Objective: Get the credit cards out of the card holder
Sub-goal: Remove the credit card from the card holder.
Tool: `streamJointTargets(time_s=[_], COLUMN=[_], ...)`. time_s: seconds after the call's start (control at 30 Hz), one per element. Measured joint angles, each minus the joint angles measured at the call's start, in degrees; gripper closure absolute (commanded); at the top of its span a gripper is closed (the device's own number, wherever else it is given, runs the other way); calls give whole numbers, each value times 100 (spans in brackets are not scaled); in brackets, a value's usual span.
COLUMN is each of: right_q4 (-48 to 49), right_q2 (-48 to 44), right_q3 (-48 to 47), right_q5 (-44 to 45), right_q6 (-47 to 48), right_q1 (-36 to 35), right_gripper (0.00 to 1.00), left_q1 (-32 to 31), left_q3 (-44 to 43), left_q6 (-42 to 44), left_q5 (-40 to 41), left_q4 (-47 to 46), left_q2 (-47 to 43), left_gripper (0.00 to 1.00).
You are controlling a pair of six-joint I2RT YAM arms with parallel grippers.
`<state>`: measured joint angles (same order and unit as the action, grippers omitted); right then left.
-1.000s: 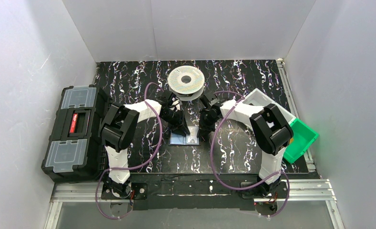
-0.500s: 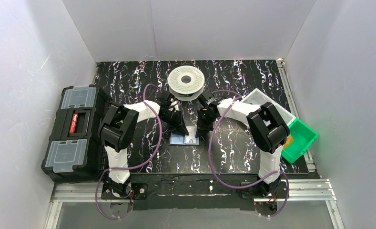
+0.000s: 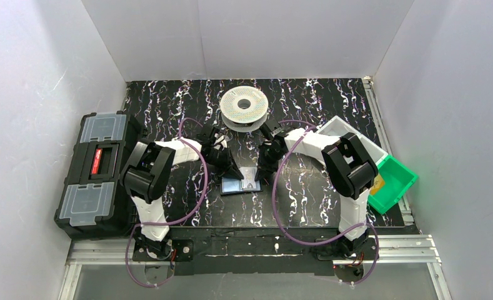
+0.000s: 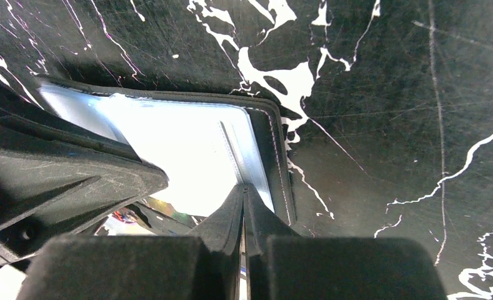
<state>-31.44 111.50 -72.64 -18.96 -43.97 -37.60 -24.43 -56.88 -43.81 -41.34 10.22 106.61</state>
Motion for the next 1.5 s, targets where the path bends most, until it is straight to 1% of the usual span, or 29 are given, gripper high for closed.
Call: streamJointTargets(time_s=[0.17, 0.5, 0.73, 1.0, 1.33, 1.5], right_q4=[9, 133, 155, 160, 162, 162], right_q2=[11, 105, 120, 125, 127, 133], right_q3=[-2, -11, -11, -11, -11, -11], right_q5=[-31, -151, -184, -199, -210, -219], right_q6=[-31, -101, -103, -103, -103, -103], right_q1=[9, -31, -35, -35, -35, -33], right_gripper=[95, 96, 96, 96, 96, 96], left_q1=[66, 310, 409, 490, 522, 535], left_q3=[26, 26, 26, 26, 28, 105], left_q6=[20, 393, 511, 579, 592, 555], left_q5=[-105, -105, -96, -17, 66, 37], left_q4=[-35, 389, 525, 671, 726, 619], left_q2=[-44, -44, -44, -44, -44, -44], left_gripper=[100, 100, 95, 93, 88, 84])
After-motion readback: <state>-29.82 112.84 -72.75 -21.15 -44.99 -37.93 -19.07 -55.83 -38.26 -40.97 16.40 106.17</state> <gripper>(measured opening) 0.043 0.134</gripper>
